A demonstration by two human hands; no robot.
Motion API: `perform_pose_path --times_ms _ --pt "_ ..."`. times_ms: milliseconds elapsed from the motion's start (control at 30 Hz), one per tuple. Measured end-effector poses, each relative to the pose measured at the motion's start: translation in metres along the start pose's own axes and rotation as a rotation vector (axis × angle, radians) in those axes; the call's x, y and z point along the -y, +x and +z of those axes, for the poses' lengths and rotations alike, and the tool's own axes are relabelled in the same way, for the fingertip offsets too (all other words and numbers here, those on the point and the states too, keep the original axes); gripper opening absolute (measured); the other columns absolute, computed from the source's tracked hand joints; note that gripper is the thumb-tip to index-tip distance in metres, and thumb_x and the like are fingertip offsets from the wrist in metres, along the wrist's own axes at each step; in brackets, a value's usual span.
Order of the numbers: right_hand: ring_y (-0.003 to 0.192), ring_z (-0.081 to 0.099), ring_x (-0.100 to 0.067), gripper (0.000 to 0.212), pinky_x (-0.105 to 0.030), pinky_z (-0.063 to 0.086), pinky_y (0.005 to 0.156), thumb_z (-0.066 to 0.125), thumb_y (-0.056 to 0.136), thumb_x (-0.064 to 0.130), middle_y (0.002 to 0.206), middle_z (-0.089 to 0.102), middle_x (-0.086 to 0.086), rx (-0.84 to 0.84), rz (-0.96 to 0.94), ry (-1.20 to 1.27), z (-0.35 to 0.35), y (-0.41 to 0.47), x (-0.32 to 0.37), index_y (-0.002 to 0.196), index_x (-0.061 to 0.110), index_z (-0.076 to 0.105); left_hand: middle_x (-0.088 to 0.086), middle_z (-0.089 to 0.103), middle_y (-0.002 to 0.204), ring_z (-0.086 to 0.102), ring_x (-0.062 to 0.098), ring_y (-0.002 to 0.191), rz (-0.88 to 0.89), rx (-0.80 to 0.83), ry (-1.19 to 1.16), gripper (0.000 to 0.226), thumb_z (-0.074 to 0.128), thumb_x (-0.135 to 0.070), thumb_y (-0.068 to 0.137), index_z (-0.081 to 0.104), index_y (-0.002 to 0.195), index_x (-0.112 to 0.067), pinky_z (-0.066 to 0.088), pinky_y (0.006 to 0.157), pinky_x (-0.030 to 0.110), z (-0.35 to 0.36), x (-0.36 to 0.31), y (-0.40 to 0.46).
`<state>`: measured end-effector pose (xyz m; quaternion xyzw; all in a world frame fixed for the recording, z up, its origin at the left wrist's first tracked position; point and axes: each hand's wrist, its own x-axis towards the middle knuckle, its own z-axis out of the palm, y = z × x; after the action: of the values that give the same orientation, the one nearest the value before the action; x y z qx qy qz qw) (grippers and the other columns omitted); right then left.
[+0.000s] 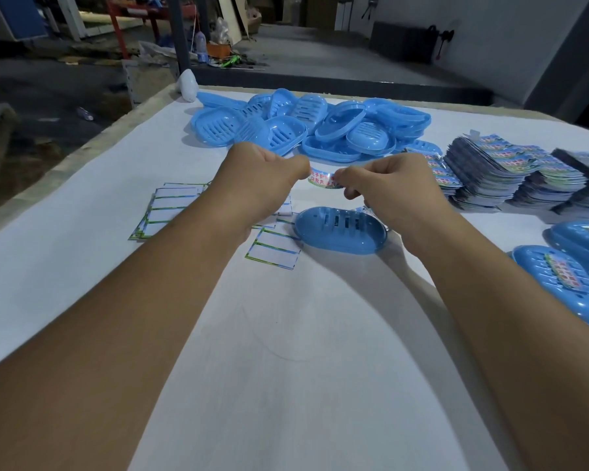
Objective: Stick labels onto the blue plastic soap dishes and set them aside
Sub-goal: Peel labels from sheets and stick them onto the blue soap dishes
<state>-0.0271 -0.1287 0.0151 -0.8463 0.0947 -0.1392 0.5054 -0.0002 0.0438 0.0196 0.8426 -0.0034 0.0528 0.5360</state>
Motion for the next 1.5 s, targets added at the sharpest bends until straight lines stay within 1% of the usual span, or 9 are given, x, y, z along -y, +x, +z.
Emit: perform_pose_path --times_ms 200,267,333,433,633,867,1100,1300,1500 --pt "0.032 0.040 -0.002 0.039 -0.018 0.035 0.039 0.079 0.073 0.051 0.041 0.054 0.010 0.035 0.014 -0.193 -0.016 0.000 -0.001 0.056 0.016 0.075 -0.011 0.049 0.041 0.042 0.006 0.034 0.013 0.066 0.025 0.034 0.076 -0.042 0.078 0.075 0.077 -0.008 0.039 0.049 0.022 0.017 0.007 -0.009" --pt "0.030 0.040 -0.003 0.042 -0.020 0.033 0.040 0.080 0.071 0.053 0.037 0.048 0.011 0.049 0.026 -0.274 -0.019 0.000 -0.002 0.055 0.015 0.073 -0.003 0.062 0.050 0.057 0.013 0.044 0.036 0.095 0.077 0.035 0.076 -0.043 0.076 0.076 0.078 -0.008 0.052 0.050 0.022 0.021 0.008 -0.011" --pt "0.029 0.038 -0.005 0.044 -0.019 0.032 0.039 0.082 0.070 0.052 0.036 0.045 0.010 0.077 0.045 -0.311 -0.022 0.000 -0.004 0.057 0.011 0.072 0.007 0.073 0.070 0.070 0.025 0.067 0.043 0.108 0.110 0.035 0.075 -0.042 0.074 0.075 0.079 -0.007 0.063 0.069 0.037 0.024 0.010 -0.011" --pt "0.033 0.036 -0.006 0.050 -0.025 0.032 0.048 0.083 0.066 0.054 0.041 0.045 0.008 0.095 0.063 -0.390 -0.023 0.001 -0.006 0.066 0.005 0.072 0.012 0.073 0.081 0.065 0.025 0.061 0.057 0.122 0.167 0.037 0.074 -0.042 0.072 0.074 0.081 -0.006 0.060 0.074 0.044 0.025 0.012 -0.009" --pt "0.039 0.045 0.000 0.030 -0.025 0.037 0.050 0.082 0.063 0.056 0.043 0.052 0.011 0.123 0.036 -0.438 -0.023 0.001 -0.008 0.064 0.027 0.074 0.003 0.057 0.060 0.048 0.016 0.051 0.049 0.178 0.225 0.040 0.072 -0.043 0.071 0.074 0.083 -0.005 0.046 0.057 0.029 0.024 0.014 -0.005" --pt "0.039 0.046 0.001 0.039 -0.023 0.035 0.045 0.083 0.064 0.054 0.043 0.054 0.011 0.096 0.021 -0.486 -0.022 0.003 -0.010 0.063 0.016 0.076 0.013 0.068 0.066 0.052 0.016 0.053 0.106 0.154 0.290 0.034 0.074 -0.042 0.072 0.077 0.079 -0.009 0.055 0.058 0.034 0.026 0.016 -0.002" --pt "0.040 0.046 0.003 0.038 -0.014 0.028 0.030 0.085 0.068 0.052 0.052 0.064 0.004 0.111 -0.031 -0.505 -0.023 0.001 -0.010 0.061 0.016 0.077 -0.010 0.069 0.057 0.070 0.013 0.066 0.116 0.140 0.316 0.024 0.078 -0.045 0.072 0.075 0.061 -0.023 0.056 0.065 0.027 0.025 0.015 -0.004" --pt "0.037 0.045 -0.004 0.041 -0.024 0.036 0.043 0.084 0.068 0.056 0.037 0.052 0.008 0.122 -0.060 -0.570 -0.023 -0.005 -0.005 0.064 0.015 0.076 -0.004 0.071 0.058 0.070 0.014 0.053 0.142 0.180 0.309 0.012 0.080 -0.049 0.070 0.073 0.064 -0.042 0.063 0.070 0.041 0.024 0.011 -0.011" --pt "0.055 0.055 -0.013 0.042 -0.026 0.039 0.048 0.082 0.067 0.059 0.051 0.062 0.003 0.067 -0.097 -0.688 -0.022 -0.009 -0.003 0.061 0.018 0.074 -0.011 0.068 0.056 0.069 0.012 0.057 0.136 0.140 0.342 0.030 0.082 -0.051 0.070 0.070 0.066 -0.024 0.063 0.071 0.041 0.024 0.011 -0.011"
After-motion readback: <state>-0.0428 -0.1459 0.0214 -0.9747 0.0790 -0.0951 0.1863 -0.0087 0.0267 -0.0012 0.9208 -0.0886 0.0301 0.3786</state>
